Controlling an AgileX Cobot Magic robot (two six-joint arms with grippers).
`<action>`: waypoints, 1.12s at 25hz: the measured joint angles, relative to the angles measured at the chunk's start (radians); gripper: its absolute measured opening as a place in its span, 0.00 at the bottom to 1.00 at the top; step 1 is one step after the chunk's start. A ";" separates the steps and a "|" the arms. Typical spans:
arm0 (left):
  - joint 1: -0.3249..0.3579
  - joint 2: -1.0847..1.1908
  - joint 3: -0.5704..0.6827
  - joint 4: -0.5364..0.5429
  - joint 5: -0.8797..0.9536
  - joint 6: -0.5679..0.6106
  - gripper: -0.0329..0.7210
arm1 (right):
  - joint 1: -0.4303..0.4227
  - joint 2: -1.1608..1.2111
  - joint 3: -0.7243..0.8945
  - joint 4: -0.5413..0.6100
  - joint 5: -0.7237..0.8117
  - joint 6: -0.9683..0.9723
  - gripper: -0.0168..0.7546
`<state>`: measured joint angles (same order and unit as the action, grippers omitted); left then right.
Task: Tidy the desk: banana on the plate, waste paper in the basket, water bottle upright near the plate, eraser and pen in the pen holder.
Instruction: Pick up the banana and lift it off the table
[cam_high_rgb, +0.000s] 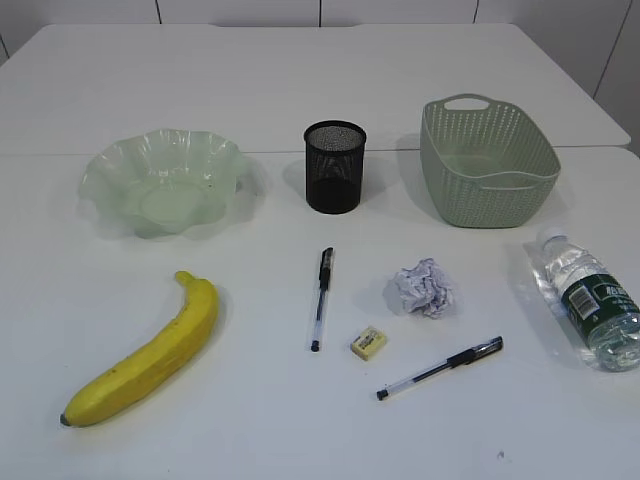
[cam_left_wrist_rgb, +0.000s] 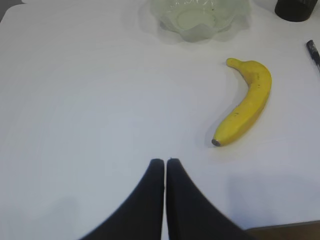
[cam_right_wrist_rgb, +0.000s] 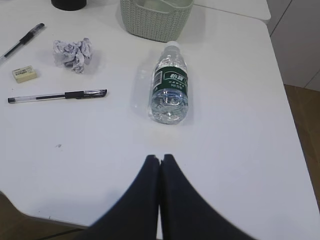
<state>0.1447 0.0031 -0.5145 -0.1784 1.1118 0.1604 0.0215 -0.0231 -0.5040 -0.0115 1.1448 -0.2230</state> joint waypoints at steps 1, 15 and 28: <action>0.000 0.000 0.000 0.000 0.000 0.000 0.01 | 0.000 0.000 0.000 0.000 0.000 0.000 0.01; 0.000 0.000 0.000 0.000 0.000 0.000 0.01 | 0.000 0.000 0.000 0.000 0.000 0.000 0.01; 0.000 0.000 0.000 0.000 0.000 0.000 0.01 | 0.000 0.000 0.000 0.000 0.000 0.000 0.01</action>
<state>0.1447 0.0031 -0.5145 -0.1784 1.1118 0.1604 0.0215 -0.0231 -0.5040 -0.0115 1.1448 -0.2230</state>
